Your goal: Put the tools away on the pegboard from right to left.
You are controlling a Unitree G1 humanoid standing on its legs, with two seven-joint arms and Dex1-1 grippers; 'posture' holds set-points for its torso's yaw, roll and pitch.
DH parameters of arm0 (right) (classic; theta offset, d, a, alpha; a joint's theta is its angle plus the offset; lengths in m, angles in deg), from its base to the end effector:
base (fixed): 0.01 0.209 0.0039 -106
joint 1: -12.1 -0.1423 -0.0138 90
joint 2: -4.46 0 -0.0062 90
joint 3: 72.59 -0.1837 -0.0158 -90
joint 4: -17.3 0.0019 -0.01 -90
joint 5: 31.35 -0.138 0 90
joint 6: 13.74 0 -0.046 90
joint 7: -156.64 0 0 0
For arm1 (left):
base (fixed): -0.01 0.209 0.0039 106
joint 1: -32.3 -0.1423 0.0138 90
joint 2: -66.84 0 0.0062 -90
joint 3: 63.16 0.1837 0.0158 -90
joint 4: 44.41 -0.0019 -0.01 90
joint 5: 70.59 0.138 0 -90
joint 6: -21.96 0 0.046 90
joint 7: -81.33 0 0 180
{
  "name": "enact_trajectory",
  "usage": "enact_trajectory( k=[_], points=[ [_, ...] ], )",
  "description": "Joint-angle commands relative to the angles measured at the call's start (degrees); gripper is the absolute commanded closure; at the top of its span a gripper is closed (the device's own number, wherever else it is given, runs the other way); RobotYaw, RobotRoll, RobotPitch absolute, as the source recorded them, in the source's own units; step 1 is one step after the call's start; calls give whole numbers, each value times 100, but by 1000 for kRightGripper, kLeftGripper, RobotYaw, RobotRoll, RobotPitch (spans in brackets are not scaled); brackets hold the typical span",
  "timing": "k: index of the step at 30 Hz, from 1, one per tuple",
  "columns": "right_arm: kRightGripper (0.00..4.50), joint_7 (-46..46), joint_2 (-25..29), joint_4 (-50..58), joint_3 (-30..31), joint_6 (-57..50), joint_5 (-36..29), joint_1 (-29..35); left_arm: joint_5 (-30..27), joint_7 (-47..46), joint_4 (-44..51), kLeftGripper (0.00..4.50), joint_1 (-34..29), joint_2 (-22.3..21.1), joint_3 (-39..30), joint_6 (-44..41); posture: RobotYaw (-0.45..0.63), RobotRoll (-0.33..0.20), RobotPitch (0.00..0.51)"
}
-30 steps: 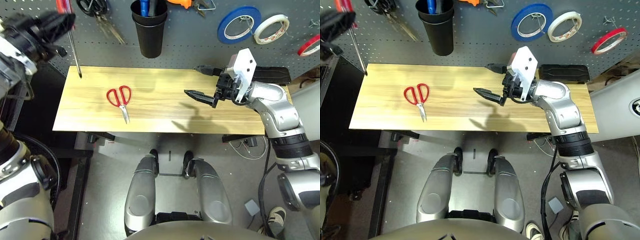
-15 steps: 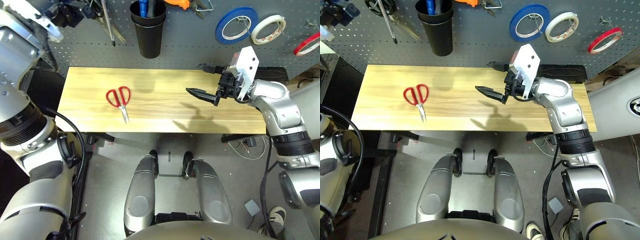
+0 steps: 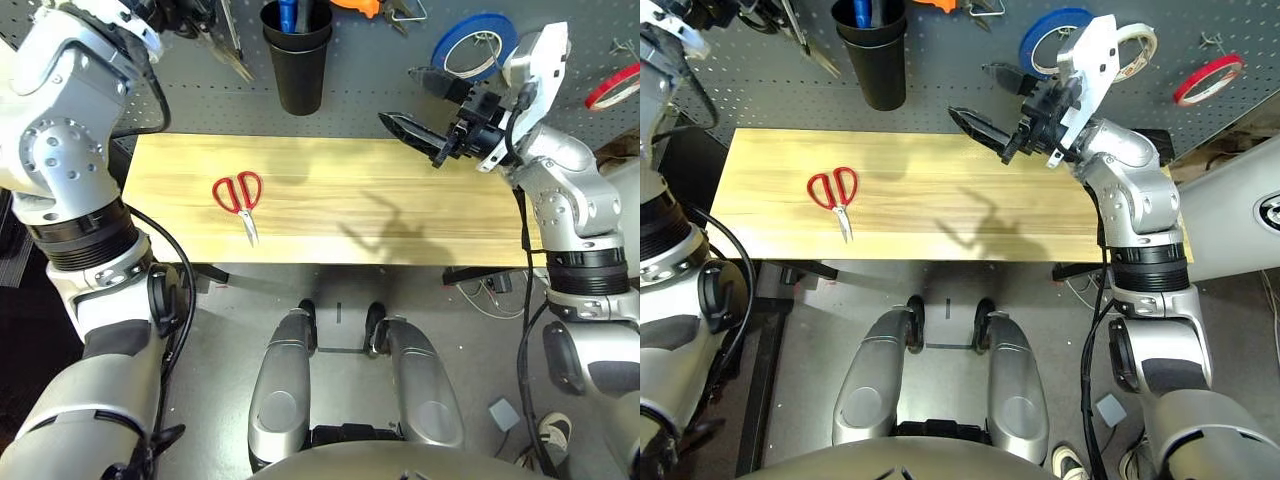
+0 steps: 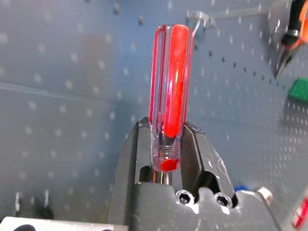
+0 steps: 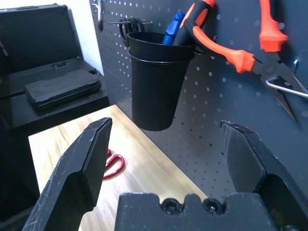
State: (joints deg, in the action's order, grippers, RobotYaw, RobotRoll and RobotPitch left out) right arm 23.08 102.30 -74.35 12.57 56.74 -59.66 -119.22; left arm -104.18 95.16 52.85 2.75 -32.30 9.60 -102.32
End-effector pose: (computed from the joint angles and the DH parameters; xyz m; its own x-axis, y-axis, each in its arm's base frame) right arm 0.2978 -0.1914 0.2253 0.5183 0.8081 0.2798 -0.7849 0.5794 -0.2195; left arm 0.2677 0.1967 0.3363 0.6877 -0.3789 0.6192 0.4473 0.8930 0.0496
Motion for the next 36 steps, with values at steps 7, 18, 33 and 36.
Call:
enact_trajectory(
  k=[7,18,33,36],
  points=[
    [0,-74,43,267,-28,-47,-30,142,462,-473,-387,3667,133,571,69,904,1,0,277],
    [0,-133,64,243,2,-38,30,146,800,-539,-1009,3667,390,1060,280,1626,-7,0,278],
    [0,-177,60,268,-10,-29,90,205,1448,-152,-1505,3667,-6,1277,989,2284,-23,0,280],
    [0,-184,60,259,-6,-23,92,201,1690,-116,-1602,3667,-144,1287,1143,2399,-23,0,278]
  ],
)
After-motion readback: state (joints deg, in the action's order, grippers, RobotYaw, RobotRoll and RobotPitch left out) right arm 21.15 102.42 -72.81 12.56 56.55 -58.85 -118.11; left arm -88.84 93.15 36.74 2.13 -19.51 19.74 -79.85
